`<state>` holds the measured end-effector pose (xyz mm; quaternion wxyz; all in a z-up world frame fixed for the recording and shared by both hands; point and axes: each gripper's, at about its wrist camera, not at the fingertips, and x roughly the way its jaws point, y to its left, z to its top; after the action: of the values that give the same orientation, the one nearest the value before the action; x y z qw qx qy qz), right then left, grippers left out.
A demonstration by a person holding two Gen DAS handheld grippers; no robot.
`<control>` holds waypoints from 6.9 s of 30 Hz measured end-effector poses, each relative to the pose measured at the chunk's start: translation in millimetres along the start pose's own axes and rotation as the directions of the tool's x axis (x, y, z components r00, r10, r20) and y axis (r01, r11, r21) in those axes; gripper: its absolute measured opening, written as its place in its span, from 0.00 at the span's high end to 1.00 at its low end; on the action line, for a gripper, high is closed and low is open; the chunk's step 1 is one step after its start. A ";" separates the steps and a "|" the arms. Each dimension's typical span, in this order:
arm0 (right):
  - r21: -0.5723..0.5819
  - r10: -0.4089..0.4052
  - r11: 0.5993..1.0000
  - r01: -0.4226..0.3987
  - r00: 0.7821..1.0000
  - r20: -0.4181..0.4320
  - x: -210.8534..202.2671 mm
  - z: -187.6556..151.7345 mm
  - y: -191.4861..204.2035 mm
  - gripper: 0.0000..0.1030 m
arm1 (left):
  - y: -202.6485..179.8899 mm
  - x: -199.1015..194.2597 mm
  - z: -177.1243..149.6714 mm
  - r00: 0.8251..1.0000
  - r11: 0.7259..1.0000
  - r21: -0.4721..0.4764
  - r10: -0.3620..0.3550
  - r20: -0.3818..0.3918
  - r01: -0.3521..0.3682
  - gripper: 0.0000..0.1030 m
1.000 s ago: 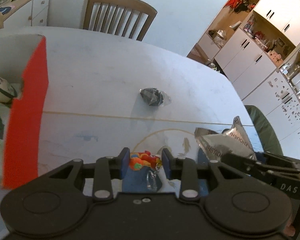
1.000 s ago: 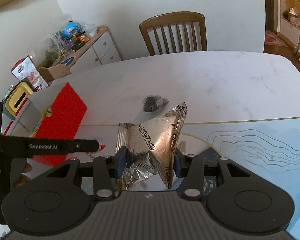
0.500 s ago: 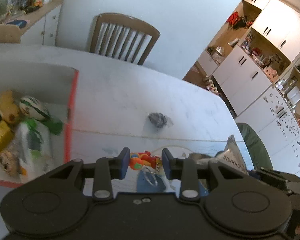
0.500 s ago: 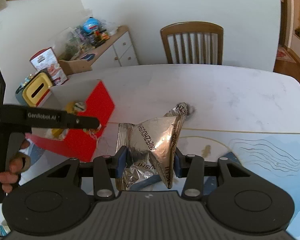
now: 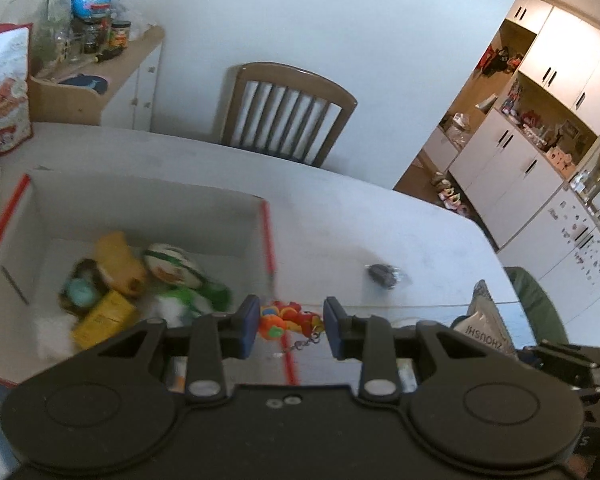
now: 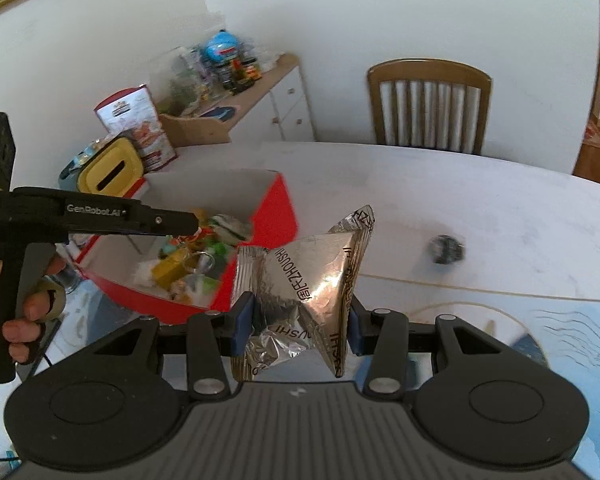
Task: Organize objects
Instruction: 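Carry the foil bag and red keychain with both grippers over the box, then open the right gripper to drop the foil bag while the left releases the keychain, then move both grippers back from the box toward the clear bag and cream tube, then grasp the clear bag of dark pieces with the right gripper while the left grasps the cream tube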
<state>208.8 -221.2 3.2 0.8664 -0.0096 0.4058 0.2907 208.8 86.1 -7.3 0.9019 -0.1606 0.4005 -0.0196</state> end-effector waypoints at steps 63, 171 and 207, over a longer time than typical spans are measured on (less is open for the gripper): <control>-0.160 0.013 0.985 -0.063 0.955 -0.295 228.6 27.7 164.9 0.55 | 139.5 93.8 18.2 0.931 0.915 0.317 0.316 -0.185 -0.248 0.69; 0.066 -0.049 0.996 0.055 0.994 -0.099 107.3 37.2 -207.3 0.15 | -182.7 162.5 -86.9 0.985 0.947 0.291 0.159 -0.066 -0.134 0.00; 0.045 -0.041 0.998 0.052 0.977 -0.209 196.7 43.1 -198.1 0.41 | -196.1 198.2 -109.8 0.986 0.915 0.393 0.138 -0.097 -0.089 0.72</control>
<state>438.9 -277.3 -150.8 0.8257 -0.0275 0.5011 0.2575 281.6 -162.3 -158.2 0.8890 0.0457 0.4522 -0.0557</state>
